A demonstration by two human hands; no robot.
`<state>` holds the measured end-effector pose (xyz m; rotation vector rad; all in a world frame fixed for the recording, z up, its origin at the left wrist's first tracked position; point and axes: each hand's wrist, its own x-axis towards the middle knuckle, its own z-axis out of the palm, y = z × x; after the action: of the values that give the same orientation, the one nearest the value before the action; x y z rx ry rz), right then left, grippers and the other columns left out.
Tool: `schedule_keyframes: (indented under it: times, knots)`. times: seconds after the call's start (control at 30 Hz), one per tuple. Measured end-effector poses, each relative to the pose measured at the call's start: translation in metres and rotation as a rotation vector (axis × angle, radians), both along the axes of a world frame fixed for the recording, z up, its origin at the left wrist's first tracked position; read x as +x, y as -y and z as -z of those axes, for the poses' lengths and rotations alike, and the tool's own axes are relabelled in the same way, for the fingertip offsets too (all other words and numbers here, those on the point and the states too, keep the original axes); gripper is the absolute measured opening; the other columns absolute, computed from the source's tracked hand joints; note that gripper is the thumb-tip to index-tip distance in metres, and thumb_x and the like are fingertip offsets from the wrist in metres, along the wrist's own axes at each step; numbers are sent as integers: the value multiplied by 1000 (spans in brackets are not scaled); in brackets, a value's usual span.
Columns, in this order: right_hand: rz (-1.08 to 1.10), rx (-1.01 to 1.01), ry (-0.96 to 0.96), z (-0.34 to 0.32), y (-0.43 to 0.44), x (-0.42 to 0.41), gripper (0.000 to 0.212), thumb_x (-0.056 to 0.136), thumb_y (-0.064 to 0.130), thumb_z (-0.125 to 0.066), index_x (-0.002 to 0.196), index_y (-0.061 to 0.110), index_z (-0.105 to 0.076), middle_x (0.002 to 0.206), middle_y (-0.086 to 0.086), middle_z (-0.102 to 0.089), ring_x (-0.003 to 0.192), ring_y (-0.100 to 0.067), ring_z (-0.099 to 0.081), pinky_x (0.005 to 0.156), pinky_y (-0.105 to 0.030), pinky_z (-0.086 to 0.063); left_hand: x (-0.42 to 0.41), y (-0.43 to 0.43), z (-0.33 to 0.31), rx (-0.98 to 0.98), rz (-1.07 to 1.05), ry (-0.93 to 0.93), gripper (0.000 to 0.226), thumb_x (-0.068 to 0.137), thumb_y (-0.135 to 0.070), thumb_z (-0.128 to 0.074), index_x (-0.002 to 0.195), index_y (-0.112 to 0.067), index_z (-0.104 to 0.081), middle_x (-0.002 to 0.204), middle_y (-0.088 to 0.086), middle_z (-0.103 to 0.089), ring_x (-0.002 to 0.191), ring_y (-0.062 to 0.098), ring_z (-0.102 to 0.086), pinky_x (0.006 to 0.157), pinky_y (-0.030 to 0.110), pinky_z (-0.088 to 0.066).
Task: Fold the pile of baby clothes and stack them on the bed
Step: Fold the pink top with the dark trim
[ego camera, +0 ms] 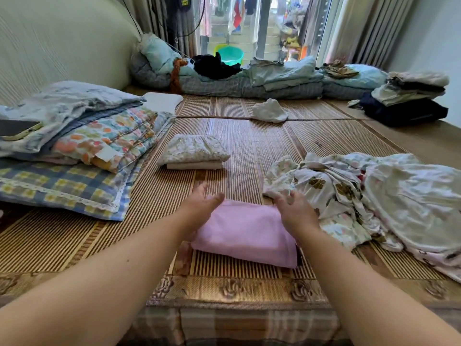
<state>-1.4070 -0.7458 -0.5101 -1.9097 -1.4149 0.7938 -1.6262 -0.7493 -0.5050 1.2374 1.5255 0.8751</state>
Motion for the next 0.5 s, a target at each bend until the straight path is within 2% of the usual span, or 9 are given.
schedule_keyframes:
  times: [0.03,0.1,0.17,0.2,0.27,0.33,0.37,0.43,0.5]
  knots:
    - [-66,-30,94,3,4,-1,59,93,48,-51,145,22,-36,145,-6,-46,130,-30,-45,102,-38,-37,2,-3,5,-36,17,-166,83,87,-44,-64,152,-20,-18,154,7,-32,138,29,-35,112,41,-31]
    - [-180,-119,243,13,9,-3,70,86,49,-61,146,26,-34,145,-5,-46,129,-28,-46,103,-35,-37,8,-3,12,-105,10,-429,77,83,-35,-68,148,-16,-30,139,8,-49,123,26,-50,100,35,-41]
    - [-188,-175,287,21,7,-6,79,75,51,-71,142,25,-38,138,-5,-52,122,-27,-51,102,-35,-41,12,1,15,-112,49,-504,57,82,-29,-67,132,-12,-47,106,3,-60,95,18,-59,84,32,-50]
    - [-167,-191,267,22,6,-7,80,72,50,-74,139,23,-41,135,-6,-55,119,-26,-53,100,-35,-43,14,2,16,-114,64,-517,48,83,-27,-64,127,-11,-50,97,1,-58,86,15,-58,75,30,-50]
    - [-138,-231,231,19,3,-8,75,70,46,-77,133,17,-48,127,-6,-59,110,-24,-57,90,-32,-46,15,1,15,-120,70,-541,37,87,-26,-58,120,-13,-50,95,0,-55,80,13,-53,65,27,-45]
    - [-163,-255,245,16,0,-9,67,71,43,-77,126,13,-53,115,-5,-62,95,-19,-56,77,-29,-44,14,-1,13,-153,8,-500,25,90,-25,-53,111,-11,-51,93,2,-56,76,13,-53,65,30,-46]
    - [-181,-244,242,15,-1,-8,65,72,40,-77,126,13,-53,112,-4,-61,91,-17,-54,74,-28,-42,12,-1,13,-200,-39,-412,29,90,-25,-52,114,-9,-50,93,4,-57,78,15,-55,65,31,-48]
    - [-224,-206,186,14,-3,-5,71,74,32,-77,135,14,-45,126,-5,-58,94,-16,-52,76,-25,-39,5,-3,17,-313,-74,-140,54,88,-22,-54,138,-11,-36,106,9,-58,89,21,-60,72,34,-53]
    - [-263,-202,146,10,-1,2,85,77,30,-76,147,17,-29,141,-6,-49,111,-20,-54,81,-23,-37,-3,1,18,-333,-11,46,78,87,-15,-58,149,-35,-14,130,13,-48,102,27,-58,85,40,-54]
